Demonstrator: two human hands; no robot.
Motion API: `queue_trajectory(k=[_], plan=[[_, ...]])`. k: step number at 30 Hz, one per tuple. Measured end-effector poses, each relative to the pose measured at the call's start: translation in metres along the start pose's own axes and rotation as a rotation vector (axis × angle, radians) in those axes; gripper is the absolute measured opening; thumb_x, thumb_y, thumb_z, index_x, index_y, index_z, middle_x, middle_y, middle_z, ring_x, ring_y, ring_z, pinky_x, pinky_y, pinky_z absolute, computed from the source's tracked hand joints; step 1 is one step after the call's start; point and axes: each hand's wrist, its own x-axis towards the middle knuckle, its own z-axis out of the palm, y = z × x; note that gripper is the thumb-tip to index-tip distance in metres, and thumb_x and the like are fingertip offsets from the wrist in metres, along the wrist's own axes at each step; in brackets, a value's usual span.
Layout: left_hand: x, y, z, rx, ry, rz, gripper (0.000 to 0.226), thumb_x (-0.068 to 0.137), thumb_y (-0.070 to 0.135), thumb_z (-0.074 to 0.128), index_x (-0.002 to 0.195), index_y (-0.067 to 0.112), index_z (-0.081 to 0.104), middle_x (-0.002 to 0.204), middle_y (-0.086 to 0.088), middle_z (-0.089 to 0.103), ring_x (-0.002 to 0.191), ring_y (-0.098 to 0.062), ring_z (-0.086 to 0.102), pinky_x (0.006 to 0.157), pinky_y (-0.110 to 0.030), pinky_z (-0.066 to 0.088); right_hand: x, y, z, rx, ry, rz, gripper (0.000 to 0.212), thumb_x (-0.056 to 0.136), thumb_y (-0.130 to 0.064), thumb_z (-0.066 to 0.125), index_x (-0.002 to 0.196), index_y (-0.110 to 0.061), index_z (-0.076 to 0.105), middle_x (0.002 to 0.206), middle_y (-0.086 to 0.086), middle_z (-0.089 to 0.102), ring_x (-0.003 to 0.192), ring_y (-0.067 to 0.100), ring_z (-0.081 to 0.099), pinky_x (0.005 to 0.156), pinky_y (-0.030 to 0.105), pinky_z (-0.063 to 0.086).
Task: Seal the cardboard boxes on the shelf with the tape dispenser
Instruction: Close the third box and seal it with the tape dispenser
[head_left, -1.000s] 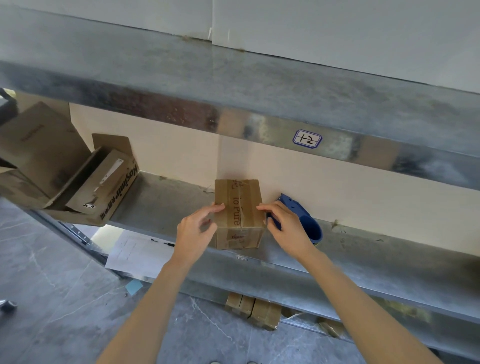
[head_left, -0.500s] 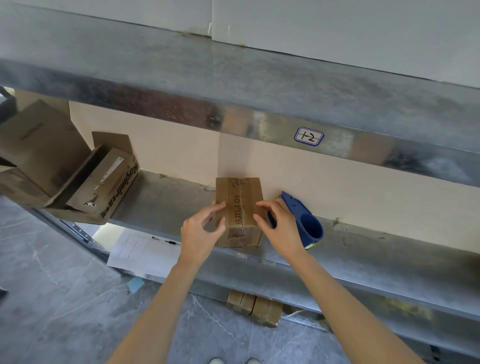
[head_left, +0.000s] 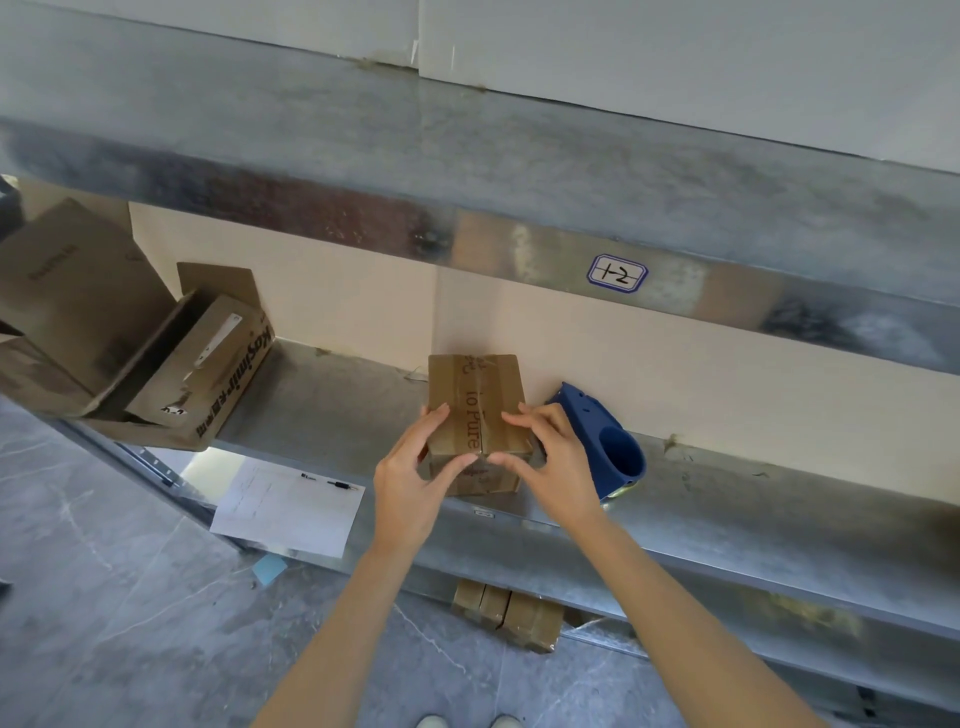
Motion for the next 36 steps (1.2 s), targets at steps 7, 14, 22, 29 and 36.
queue_trajectory(k=[7, 14, 22, 29, 36], plan=[[0.008, 0.001, -0.015, -0.146, -0.124, -0.082, 0.055, 0.078, 0.011, 0.079, 0.131, 0.014, 0.064, 0.132, 0.007, 0.063, 0.126, -0.003, 0.057, 0.102, -0.028, 0.050, 0.005, 0.004, -0.012, 0.009, -0.077, -0.012, 0.050, 0.079, -0.024, 0.080, 0.127, -0.025, 0.065, 0.120, -0.012, 0.052, 0.121, -0.009, 0.045, 0.105, 0.009, 0.035], [0.026, -0.002, -0.037, -0.024, -0.284, -0.078, 0.056, 0.073, 0.024, 0.080, 0.126, 0.030, 0.064, 0.131, 0.010, 0.063, 0.135, -0.003, 0.048, 0.107, -0.024, 0.045, 0.009, 0.004, -0.020, -0.035, -0.150, -0.003, 0.051, 0.081, -0.022, 0.078, 0.129, -0.028, 0.063, 0.116, -0.024, 0.050, 0.123, -0.007, 0.046, 0.109, 0.014, 0.035], [0.015, -0.002, -0.026, 0.077, -0.183, 0.018, 0.067, 0.069, 0.025, 0.084, 0.132, 0.023, 0.060, 0.132, 0.017, 0.058, 0.134, -0.005, 0.049, 0.106, -0.026, 0.047, 0.006, -0.003, -0.013, -0.070, -0.096, 0.010, 0.055, 0.074, -0.036, 0.082, 0.125, -0.023, 0.066, 0.118, -0.015, 0.050, 0.120, -0.001, 0.048, 0.101, 0.012, 0.038], [0.011, 0.003, -0.021, 0.021, -0.125, -0.025, 0.065, 0.069, 0.025, 0.082, 0.131, 0.022, 0.062, 0.134, 0.002, 0.062, 0.127, -0.014, 0.058, 0.103, -0.030, 0.050, 0.005, -0.007, -0.008, -0.111, -0.038, 0.018, 0.052, 0.077, -0.037, 0.081, 0.124, -0.020, 0.067, 0.123, -0.010, 0.051, 0.122, 0.008, 0.051, 0.102, 0.022, 0.044], [0.024, 0.004, -0.038, 0.043, -0.240, -0.089, 0.062, 0.075, 0.005, 0.083, 0.131, 0.023, 0.064, 0.131, 0.005, 0.065, 0.120, 0.002, 0.058, 0.102, -0.019, 0.047, 0.004, -0.003, -0.026, -0.260, -0.282, -0.063, 0.057, 0.082, -0.040, 0.077, 0.134, -0.030, 0.057, 0.158, -0.012, 0.030, 0.149, 0.007, 0.010, 0.123, 0.035, 0.013]])
